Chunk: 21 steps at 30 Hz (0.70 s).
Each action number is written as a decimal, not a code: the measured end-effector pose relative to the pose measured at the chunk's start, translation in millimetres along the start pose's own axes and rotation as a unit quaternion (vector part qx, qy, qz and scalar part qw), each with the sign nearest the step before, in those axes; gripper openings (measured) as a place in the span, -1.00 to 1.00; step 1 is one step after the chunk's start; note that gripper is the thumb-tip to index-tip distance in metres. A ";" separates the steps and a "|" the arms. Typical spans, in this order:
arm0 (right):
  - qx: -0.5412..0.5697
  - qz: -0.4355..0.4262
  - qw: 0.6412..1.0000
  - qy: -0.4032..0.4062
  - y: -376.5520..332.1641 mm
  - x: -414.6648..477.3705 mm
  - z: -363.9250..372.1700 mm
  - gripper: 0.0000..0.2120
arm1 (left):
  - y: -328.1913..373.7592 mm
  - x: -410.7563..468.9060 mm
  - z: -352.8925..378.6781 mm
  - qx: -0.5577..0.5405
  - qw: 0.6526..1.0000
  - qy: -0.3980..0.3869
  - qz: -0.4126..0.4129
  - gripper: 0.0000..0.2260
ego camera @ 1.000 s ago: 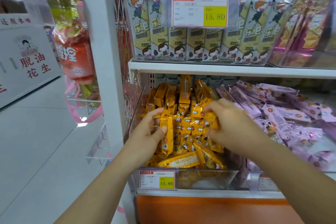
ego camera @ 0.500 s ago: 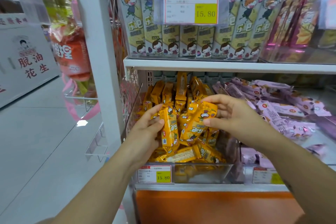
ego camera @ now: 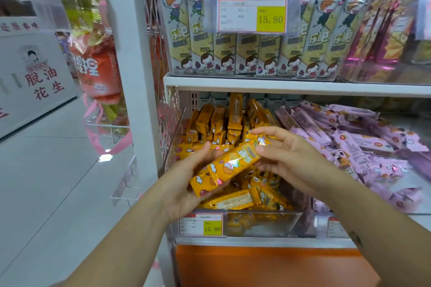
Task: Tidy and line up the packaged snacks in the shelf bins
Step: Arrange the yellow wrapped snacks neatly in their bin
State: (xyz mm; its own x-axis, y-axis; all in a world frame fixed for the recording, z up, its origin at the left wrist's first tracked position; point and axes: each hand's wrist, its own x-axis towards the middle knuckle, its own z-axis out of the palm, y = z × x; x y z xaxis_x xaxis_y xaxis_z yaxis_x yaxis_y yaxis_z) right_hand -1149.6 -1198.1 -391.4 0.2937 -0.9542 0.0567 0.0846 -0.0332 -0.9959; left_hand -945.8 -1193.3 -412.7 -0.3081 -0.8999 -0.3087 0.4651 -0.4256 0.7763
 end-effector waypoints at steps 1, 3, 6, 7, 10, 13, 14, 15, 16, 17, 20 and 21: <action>-0.005 -0.001 1.000 0.007 0.2 0.3 -1.1 -0.64 | 3.6 -2.6 -2.3 -0.018 1.000 -0.015 0.000 -0.52; -0.035 -0.004 0.999 0.014 2.4 0.7 -3.0 -0.63 | 9.1 -7.4 -5.1 -0.034 0.997 -0.064 0.009 -0.36; -0.052 -0.008 0.998 0.040 7.0 2.8 -4.6 -0.62 | 12.0 -9.7 -10.3 -0.026 0.991 -0.128 0.038 -0.19; -0.043 -0.010 0.998 0.052 7.2 3.2 -5.1 -0.63 | 12.5 -9.8 -11.6 -0.013 0.989 -0.135 0.054 -0.14; -0.033 -0.027 0.996 0.073 7.0 3.3 -6.0 -0.63 | 10.9 -9.8 -11.5 0.084 0.982 -0.120 0.119 -0.16; -0.108 -0.045 0.990 0.075 9.2 1.5 -1.4 -0.67 | 5.0 -7.2 -5.8 0.259 0.944 -0.027 0.205 -0.29; -0.133 -0.049 0.987 0.076 9.5 1.2 -0.1 -0.71 | 3.4 -6.2 -5.3 0.296 0.929 0.003 0.224 -0.34; -0.148 -0.049 0.985 0.076 8.7 1.0 0.7 -0.75 | 2.6 -6.2 -4.9 0.323 0.916 0.023 0.238 -0.38; -0.161 -0.047 0.983 0.076 8.0 1.1 -0.2 -0.76 | 2.4 -5.9 -5.8 0.345 0.904 0.037 0.248 -0.43; -0.182 -0.042 0.979 0.077 6.9 1.0 -1.9 -0.76 | 2.9 -6.3 -6.0 0.370 0.891 0.048 0.258 -0.48; -0.310 -0.021 0.948 0.069 9.1 2.2 -7.8 -0.80 | 4.0 -7.9 -8.7 0.460 0.832 0.076 0.301 -0.52; -0.373 -0.016 0.926 0.051 13.1 2.1 -7.7 -0.81 | 3.8 -7.6 -9.3 0.480 0.816 0.081 0.313 -0.51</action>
State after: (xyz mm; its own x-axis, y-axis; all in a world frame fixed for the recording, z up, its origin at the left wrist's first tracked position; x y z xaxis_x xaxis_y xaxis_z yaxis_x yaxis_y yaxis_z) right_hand -1155.2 -1202.8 -404.9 0.2066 -0.9714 0.1174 -0.6017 -0.2207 -0.7676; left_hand -934.0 -1189.0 -412.5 -0.1091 -0.9461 0.3050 -0.3987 0.3227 0.8585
